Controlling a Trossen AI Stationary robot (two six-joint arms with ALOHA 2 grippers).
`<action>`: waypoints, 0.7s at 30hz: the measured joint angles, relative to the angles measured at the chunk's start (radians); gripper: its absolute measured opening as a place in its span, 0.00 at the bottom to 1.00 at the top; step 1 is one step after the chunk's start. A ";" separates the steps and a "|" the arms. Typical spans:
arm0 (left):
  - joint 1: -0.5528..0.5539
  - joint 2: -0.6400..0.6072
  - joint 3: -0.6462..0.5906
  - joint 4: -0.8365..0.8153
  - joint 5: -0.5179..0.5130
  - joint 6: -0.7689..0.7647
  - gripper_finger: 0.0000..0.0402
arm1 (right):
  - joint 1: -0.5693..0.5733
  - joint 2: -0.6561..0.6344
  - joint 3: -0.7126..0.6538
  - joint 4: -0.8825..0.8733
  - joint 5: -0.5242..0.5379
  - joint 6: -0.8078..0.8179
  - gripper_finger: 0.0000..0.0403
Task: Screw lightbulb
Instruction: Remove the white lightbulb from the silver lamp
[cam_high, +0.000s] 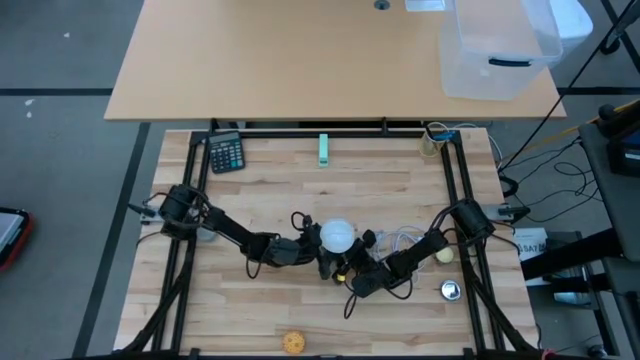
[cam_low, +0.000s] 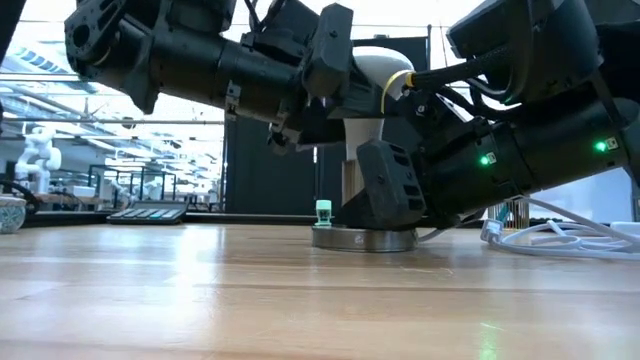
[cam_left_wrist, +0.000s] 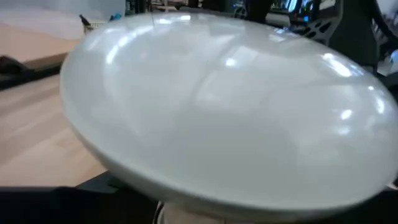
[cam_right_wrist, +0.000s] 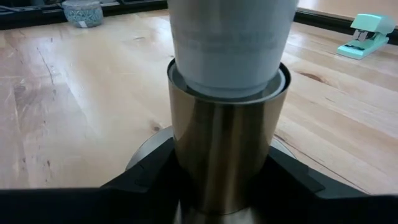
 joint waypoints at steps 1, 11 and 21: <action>-0.002 -0.010 0.000 -0.015 -0.002 0.015 0.68 | 0.002 0.000 0.000 0.001 0.000 -0.003 0.45; -0.007 -0.141 -0.001 -0.334 0.072 0.078 0.66 | 0.009 0.000 0.001 0.002 -0.002 -0.005 0.45; 0.051 -0.163 -0.001 -0.443 0.257 0.288 0.66 | 0.010 0.000 0.001 0.007 -0.005 -0.006 0.45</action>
